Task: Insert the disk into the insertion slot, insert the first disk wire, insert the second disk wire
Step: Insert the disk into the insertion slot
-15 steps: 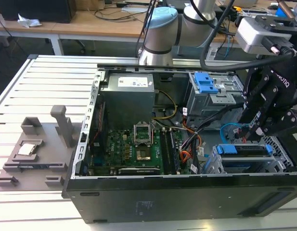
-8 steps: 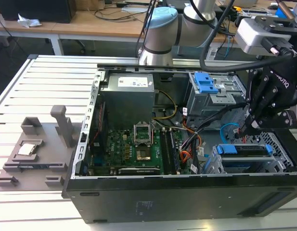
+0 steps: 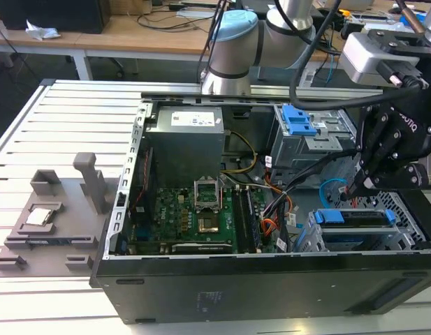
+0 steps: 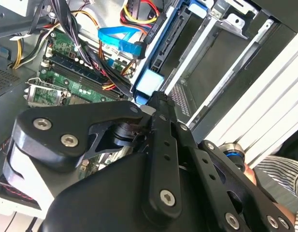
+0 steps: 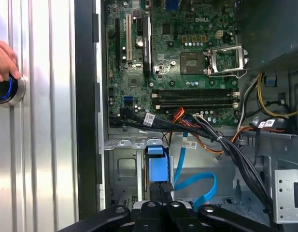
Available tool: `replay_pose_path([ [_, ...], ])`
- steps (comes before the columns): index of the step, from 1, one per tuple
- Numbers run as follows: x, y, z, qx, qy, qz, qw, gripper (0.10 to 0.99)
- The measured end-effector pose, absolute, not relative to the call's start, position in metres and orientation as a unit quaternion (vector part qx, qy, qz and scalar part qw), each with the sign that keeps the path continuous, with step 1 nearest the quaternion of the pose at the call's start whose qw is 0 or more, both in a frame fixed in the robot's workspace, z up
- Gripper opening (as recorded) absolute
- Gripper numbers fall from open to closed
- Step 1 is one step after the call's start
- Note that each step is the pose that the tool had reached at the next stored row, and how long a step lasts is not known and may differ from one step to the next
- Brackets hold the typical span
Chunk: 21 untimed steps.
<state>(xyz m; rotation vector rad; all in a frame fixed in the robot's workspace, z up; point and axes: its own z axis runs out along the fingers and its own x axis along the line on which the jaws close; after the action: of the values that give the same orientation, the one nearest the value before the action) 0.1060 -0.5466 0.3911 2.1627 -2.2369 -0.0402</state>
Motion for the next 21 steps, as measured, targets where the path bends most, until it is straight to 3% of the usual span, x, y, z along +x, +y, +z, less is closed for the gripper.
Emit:
replay_pose_path([
  [21, 0.142, -0.550, 0.364, 0.695, -0.719, -0.014, 0.016, 0.106],
])
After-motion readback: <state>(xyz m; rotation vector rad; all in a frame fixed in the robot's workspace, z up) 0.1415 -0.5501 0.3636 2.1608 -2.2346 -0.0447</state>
